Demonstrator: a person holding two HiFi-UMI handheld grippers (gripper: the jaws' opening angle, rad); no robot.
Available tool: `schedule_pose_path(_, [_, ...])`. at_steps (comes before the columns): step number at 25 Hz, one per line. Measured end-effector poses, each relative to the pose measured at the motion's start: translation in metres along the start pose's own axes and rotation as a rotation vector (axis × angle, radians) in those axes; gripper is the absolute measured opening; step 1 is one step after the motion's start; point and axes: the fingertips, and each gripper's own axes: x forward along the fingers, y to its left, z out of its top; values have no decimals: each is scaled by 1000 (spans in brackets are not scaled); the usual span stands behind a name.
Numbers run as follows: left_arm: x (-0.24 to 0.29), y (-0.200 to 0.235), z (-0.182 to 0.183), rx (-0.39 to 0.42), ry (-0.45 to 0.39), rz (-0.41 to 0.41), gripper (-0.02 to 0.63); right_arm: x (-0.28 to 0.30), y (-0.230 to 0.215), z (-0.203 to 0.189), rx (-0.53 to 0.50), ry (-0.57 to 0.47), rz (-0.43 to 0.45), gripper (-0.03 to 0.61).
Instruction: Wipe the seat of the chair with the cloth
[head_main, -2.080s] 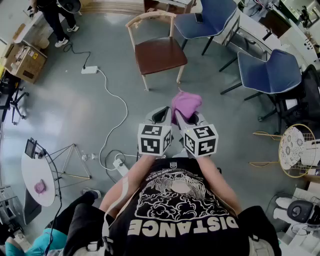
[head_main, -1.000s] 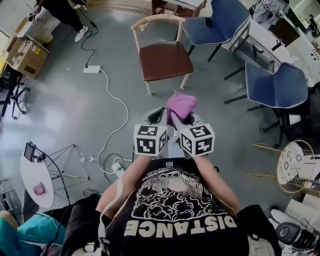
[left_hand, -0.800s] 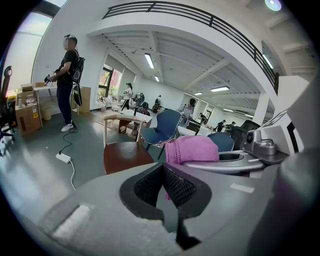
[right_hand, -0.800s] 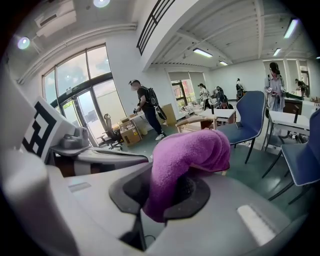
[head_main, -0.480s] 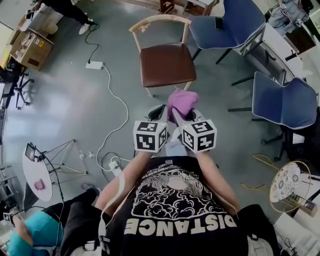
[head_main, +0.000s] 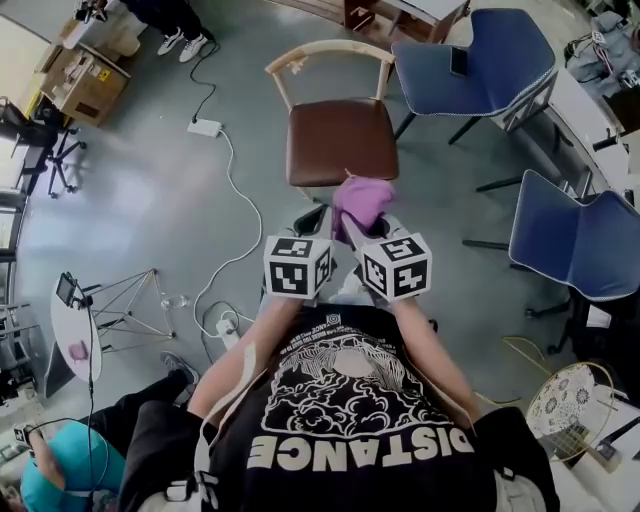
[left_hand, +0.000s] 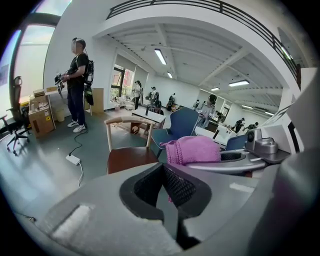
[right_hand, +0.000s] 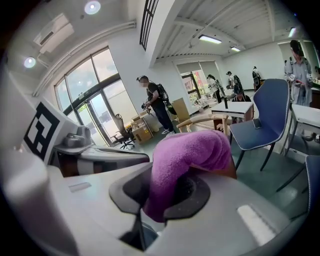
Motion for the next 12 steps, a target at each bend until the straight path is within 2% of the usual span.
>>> schedule_pose_path(12, [28,20,13,-38,10,40,-3,30,-25,10,19,39,40,61])
